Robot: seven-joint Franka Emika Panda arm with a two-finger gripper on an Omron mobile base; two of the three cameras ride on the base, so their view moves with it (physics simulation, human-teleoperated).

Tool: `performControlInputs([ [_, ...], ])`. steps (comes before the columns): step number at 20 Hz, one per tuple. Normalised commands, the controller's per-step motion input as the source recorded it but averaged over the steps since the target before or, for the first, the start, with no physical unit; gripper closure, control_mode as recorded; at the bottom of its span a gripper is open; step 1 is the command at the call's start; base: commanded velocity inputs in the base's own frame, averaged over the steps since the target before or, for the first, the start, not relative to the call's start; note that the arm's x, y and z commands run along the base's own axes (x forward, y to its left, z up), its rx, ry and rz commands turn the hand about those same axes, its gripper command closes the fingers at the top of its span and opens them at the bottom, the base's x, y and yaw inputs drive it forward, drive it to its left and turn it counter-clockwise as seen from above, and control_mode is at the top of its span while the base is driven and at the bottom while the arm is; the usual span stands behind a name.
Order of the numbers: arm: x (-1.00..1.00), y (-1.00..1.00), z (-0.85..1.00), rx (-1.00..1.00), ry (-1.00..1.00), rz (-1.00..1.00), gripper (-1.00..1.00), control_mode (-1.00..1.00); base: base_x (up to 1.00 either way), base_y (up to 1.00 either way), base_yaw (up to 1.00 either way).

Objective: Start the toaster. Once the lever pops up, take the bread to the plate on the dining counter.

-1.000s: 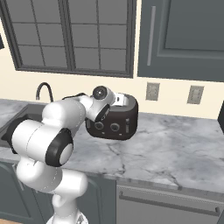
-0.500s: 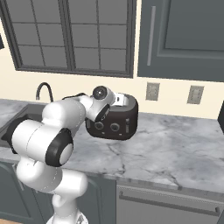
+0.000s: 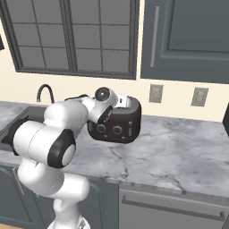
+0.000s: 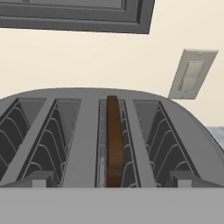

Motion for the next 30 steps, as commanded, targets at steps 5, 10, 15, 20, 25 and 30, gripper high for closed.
performControlInputs([
  [5,0.2,0.0,0.0,0.0,-0.01,0.0,-1.0,-1.0,0.0,0.0,0.0],
  [10,0.16,-0.01,0.0,0.0,0.0,0.0,-1.0,-1.0,0.0,0.0,0.0],
  [15,0.03,-0.07,-0.03,0.01,0.0,0.02,-1.0,-1.0,0.0,0.0,0.0],
  [20,0.0,-0.1,-0.15,0.04,0.0,0.03,-1.0,-1.0,0.0,0.0,0.0],
  [25,0.01,-0.03,-0.09,0.03,0.0,0.02,-1.0,-1.0,0.0,0.0,0.0],
  [30,0.0,-0.02,-0.01,0.02,0.0,0.01,-1.0,-1.0,0.0,0.0,0.0],
])
